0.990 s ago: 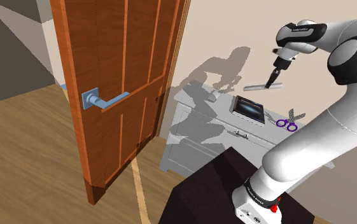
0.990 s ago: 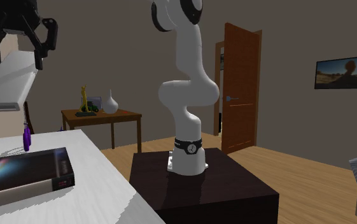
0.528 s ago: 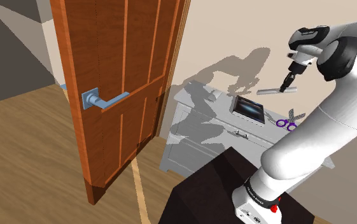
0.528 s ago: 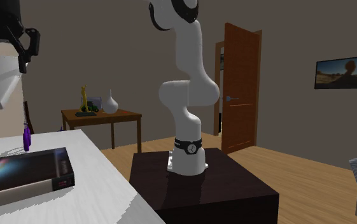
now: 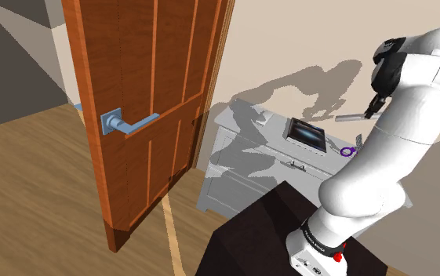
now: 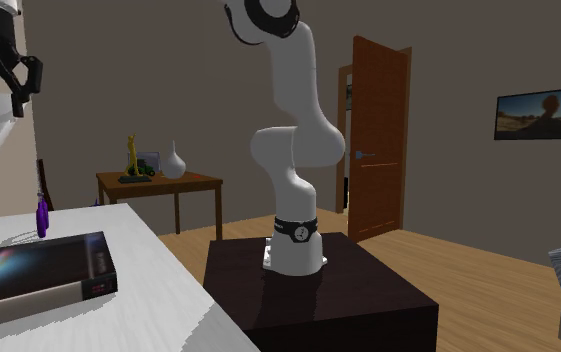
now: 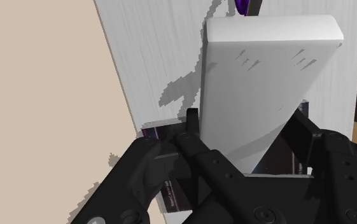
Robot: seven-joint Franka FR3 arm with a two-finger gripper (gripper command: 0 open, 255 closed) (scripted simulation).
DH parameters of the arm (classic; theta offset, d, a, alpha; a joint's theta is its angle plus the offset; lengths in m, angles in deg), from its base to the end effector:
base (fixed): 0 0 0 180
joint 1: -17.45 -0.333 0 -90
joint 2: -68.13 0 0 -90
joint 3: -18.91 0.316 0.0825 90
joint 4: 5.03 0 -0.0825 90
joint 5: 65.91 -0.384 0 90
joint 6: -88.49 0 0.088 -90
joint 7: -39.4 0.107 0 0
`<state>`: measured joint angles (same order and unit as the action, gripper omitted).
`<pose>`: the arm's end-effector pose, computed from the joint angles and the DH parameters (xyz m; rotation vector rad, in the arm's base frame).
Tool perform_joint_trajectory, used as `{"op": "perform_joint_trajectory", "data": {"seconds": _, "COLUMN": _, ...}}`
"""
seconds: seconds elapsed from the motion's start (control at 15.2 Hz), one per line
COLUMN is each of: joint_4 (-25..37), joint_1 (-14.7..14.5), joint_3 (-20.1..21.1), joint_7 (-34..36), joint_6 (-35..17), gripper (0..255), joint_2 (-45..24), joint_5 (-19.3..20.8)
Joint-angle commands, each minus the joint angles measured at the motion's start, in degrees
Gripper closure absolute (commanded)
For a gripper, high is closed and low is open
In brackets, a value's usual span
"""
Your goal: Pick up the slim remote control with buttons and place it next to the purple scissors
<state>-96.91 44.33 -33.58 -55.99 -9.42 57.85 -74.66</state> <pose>0.1598 -0.5762 0.5544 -3.1102 -0.4158 -0.0141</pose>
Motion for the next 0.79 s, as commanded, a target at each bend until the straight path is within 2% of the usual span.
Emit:
{"op": "perform_joint_trajectory", "data": {"seconds": 0.0, "joint_4": 3.52, "joint_1": 3.63, "joint_3": -0.58, "joint_7": -4.19, "joint_6": 1.25, "gripper": 255, "joint_2": -3.9, "joint_5": -3.19}}
{"op": "perform_joint_trajectory", "data": {"seconds": 0.33, "joint_4": 14.68, "joint_1": 15.13, "joint_3": 0.28, "joint_7": -12.52, "joint_6": 5.72, "gripper": 255, "joint_2": -13.94, "joint_5": -10.71}}
{"op": "perform_joint_trajectory", "data": {"seconds": 0.53, "joint_4": 23.5, "joint_1": 23.23, "joint_3": 1.84, "joint_7": -16.09, "joint_6": 9.3, "gripper": 255, "joint_2": -20.17, "joint_5": -14.84}}
{"op": "perform_joint_trajectory", "data": {"seconds": 0.73, "joint_4": 35.28, "joint_1": 32.58, "joint_3": 4.06, "joint_7": -18.31, "joint_6": 13.99, "gripper": 255, "joint_2": -27.17, "joint_5": -18.96}}
